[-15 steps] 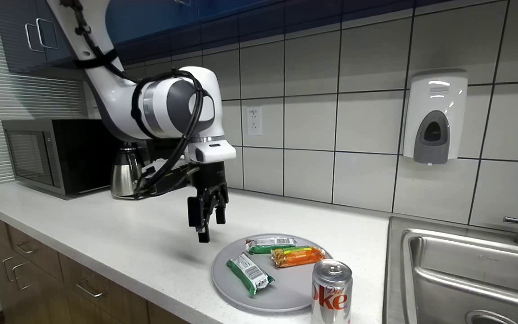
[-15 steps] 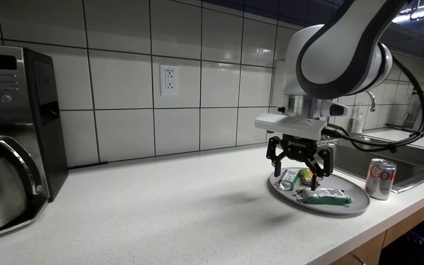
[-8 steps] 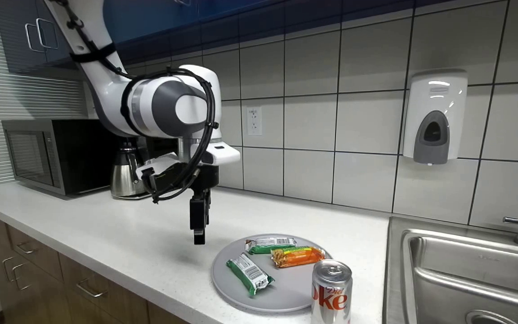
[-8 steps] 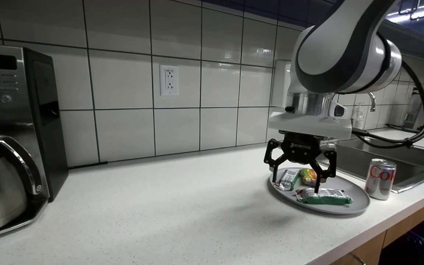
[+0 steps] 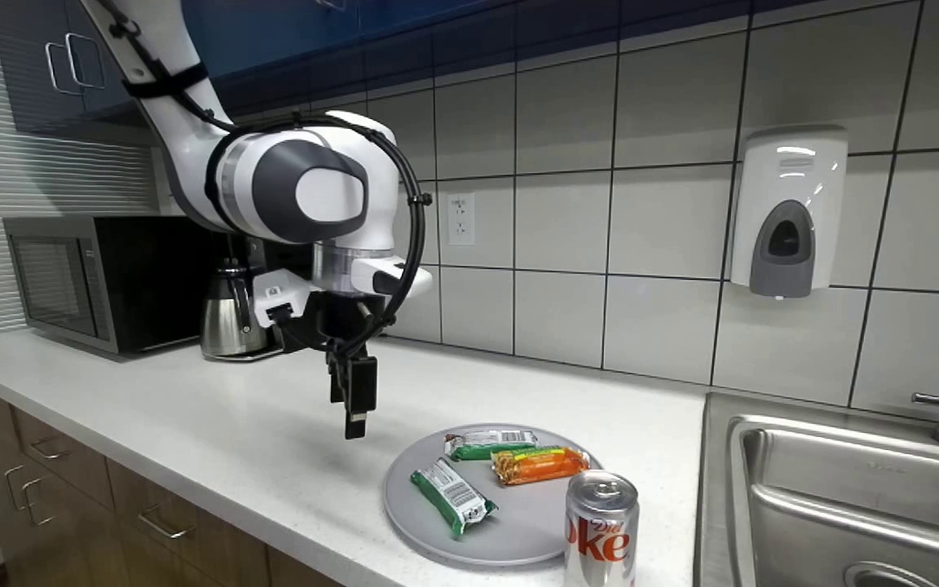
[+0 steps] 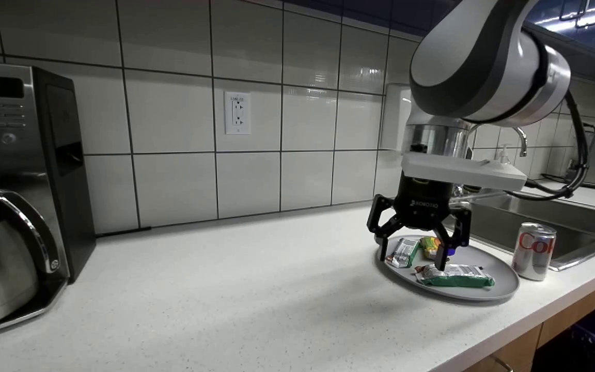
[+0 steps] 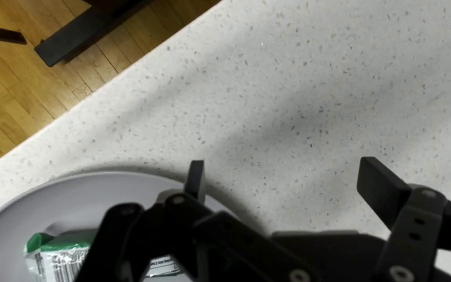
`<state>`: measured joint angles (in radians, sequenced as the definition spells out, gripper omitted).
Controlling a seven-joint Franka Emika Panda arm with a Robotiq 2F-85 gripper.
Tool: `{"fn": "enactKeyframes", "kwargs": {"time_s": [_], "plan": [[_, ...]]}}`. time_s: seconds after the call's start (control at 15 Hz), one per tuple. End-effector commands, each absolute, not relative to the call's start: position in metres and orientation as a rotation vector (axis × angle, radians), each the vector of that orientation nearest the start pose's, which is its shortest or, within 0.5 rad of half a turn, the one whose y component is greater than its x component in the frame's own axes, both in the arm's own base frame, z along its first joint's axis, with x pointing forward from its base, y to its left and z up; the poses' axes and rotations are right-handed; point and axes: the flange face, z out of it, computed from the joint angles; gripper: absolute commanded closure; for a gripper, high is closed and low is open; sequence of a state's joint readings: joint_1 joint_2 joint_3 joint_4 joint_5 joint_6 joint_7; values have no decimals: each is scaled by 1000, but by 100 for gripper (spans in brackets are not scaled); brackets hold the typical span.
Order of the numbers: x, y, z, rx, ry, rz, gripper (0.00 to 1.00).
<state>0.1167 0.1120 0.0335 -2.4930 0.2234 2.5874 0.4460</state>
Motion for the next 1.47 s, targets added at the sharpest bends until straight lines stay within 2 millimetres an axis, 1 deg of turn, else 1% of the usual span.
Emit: {"fn": "enactKeyframes", "kwargs": {"time_s": [0.0,0.4,0.73,0.87,1.07,1.13,1.4], "plan": [[453,65,250,-2984,532,134,0],[447,66,250,-3041,337,179,0],[448,65,255,-3103,247,140,0],[447,66,258,-3117,222,127,0],[447,66,259,-3124,236,110,0],[455,69,250,-3110,244,125,0],[454,69,250,-3110,243,122,0]]}}
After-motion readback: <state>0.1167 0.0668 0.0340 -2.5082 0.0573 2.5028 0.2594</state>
